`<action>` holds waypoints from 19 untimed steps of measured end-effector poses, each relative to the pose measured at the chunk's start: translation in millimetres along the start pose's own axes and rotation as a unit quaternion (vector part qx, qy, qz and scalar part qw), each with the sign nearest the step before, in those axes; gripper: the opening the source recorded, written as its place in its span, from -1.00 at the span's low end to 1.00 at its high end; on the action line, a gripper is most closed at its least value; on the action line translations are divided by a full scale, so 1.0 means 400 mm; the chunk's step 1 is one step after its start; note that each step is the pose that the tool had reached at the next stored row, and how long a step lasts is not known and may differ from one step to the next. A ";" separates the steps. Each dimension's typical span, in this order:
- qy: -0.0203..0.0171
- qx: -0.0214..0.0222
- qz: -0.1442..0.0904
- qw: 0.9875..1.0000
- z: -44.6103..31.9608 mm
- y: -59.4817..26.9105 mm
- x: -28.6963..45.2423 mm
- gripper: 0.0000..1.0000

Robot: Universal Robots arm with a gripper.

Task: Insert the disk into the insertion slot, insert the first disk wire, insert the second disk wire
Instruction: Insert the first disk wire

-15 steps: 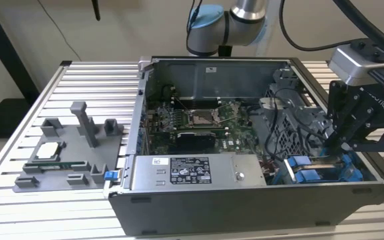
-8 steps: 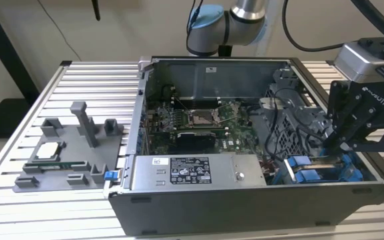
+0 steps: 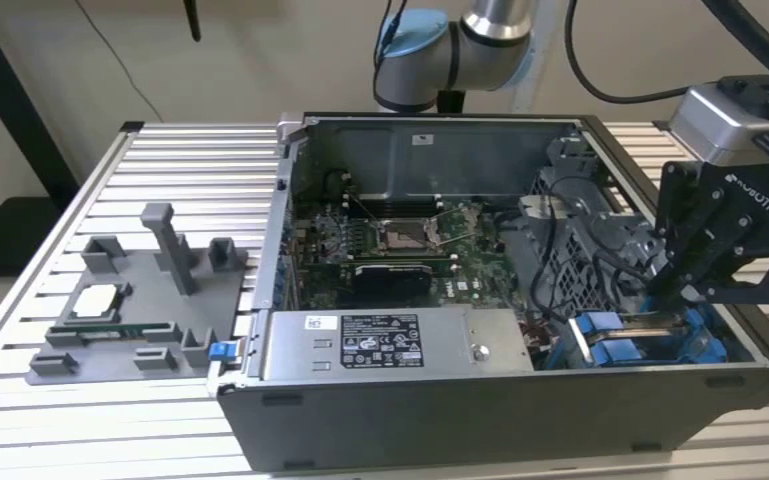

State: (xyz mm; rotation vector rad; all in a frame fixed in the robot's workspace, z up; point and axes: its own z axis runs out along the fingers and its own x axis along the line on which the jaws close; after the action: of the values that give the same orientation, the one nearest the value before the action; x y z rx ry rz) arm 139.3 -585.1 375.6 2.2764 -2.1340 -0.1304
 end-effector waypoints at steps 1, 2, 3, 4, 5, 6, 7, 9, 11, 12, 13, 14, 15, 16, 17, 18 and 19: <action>0.000 0.000 0.000 1.000 0.000 0.000 0.000 -1.00; 0.000 0.000 0.000 1.000 0.001 -0.001 0.000 -1.00; 0.000 0.000 0.000 1.000 0.001 -0.002 0.000 -1.00; 0.000 -0.001 0.000 1.000 0.001 -0.002 0.000 -1.00; 0.000 -0.001 0.000 1.000 0.002 -0.003 0.000 -1.00; 0.000 -0.001 0.000 1.000 0.002 -0.004 0.000 -1.00; 0.000 -0.002 0.000 1.000 0.002 -0.004 0.000 -1.00; 0.000 -0.002 0.000 1.000 0.002 -0.005 0.000 -1.00; 0.000 -0.003 0.000 1.000 0.002 -0.005 0.000 -1.00; 0.000 -0.003 0.000 1.000 0.002 -0.005 0.000 -1.00; 0.000 -0.003 0.000 1.000 0.002 -0.005 0.000 -1.00; 0.000 -0.003 0.000 1.000 0.002 -0.005 0.000 -1.00; 0.000 -0.003 0.000 1.000 0.002 -0.005 0.000 -1.00; 0.000 -0.003 0.000 1.000 0.002 -0.005 0.000 -1.00; 0.000 -0.003 0.000 1.000 0.002 -0.005 0.000 -1.00; 0.000 -0.003 0.000 1.000 0.002 -0.005 0.000 -1.00; 0.000 -0.003 0.000 1.000 0.003 -0.005 0.000 -1.00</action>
State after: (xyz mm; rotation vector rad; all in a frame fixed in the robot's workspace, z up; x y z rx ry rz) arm 141.4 -585.1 374.3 2.2736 -2.1316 -0.1363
